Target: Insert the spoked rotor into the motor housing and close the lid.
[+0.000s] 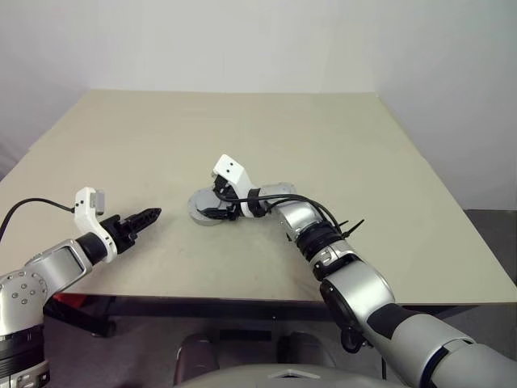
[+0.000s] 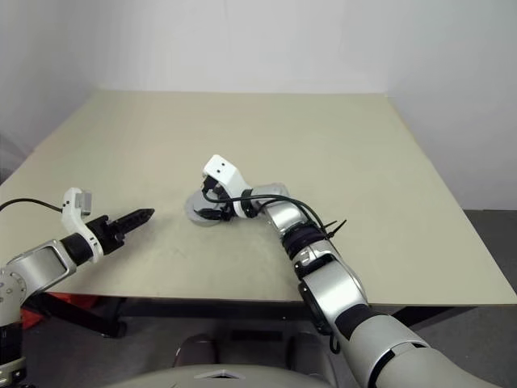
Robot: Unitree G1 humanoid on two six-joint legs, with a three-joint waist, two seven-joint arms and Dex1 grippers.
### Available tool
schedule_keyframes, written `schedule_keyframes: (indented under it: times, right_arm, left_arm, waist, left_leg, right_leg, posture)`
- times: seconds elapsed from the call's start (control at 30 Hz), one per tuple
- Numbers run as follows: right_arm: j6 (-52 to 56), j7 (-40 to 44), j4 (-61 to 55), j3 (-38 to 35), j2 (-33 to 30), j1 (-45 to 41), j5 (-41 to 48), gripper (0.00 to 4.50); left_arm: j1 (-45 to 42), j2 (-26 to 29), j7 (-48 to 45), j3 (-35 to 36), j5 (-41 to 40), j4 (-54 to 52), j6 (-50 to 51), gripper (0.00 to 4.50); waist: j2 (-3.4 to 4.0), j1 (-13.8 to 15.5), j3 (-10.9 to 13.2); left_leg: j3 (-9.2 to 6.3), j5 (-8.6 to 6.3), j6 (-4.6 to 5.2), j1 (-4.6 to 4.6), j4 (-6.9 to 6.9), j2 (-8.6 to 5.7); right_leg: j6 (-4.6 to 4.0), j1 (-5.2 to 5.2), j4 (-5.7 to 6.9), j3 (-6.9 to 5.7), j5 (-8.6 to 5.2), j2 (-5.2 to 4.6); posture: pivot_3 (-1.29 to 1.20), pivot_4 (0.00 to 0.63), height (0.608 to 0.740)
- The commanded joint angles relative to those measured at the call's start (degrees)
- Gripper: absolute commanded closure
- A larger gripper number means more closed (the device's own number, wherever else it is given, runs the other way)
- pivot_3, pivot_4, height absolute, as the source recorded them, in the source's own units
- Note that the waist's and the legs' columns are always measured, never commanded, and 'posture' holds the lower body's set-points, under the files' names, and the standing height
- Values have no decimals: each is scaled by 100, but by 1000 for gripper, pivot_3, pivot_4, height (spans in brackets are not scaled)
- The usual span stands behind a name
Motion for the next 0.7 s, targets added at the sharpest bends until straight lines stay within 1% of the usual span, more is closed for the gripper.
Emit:
schedule_keyframes:
  times: [0.03, 0.33, 0.5, 0.7]
  right_arm:
    - [-94, -57, -80, 56, 0, 3, -11, 1347]
    - [-52, 4, -128, 109, -47, 7, 6, 1347]
    - [-69, -223, 50, 62, -11, -88, -30, 1347]
    - [-122, -266, 110, 95, -32, -104, -60, 1347]
  left_arm:
    - [-11, -32, 0, -19, 34, -222, -60, 1942]
    - [-25, -81, 39, -56, 12, -275, -41, 1942]
    - [2, -102, 30, -71, 9, -297, -47, 1942]
    - [14, -126, 39, -82, 1, -315, -46, 1942]
  waist:
    - [0, 0, 0]
    - [-1, 0, 0]
    - [-1, -1, 0]
    - [-1, 0, 0]
  left_leg:
    - [0, 0, 0, 0, 0, 0]
    - [0, 0, 0, 1, 1, 0]
    - [0, 0, -1, 2, 1, 0]
    - [0, 1, -2, 6, 1, 0]
  right_leg:
    - [0, 0, 0, 0, 0, 0]
    - [0, 0, 2, 0, 0, 0]
    - [0, 0, 2, 0, 0, 0]
    - [0, 3, 5, 1, 0, 0]
  posture:
    - [0, 0, 740]
    - [0, 0, 740]
    - [0, 0, 740]
    - [0, 0, 740]
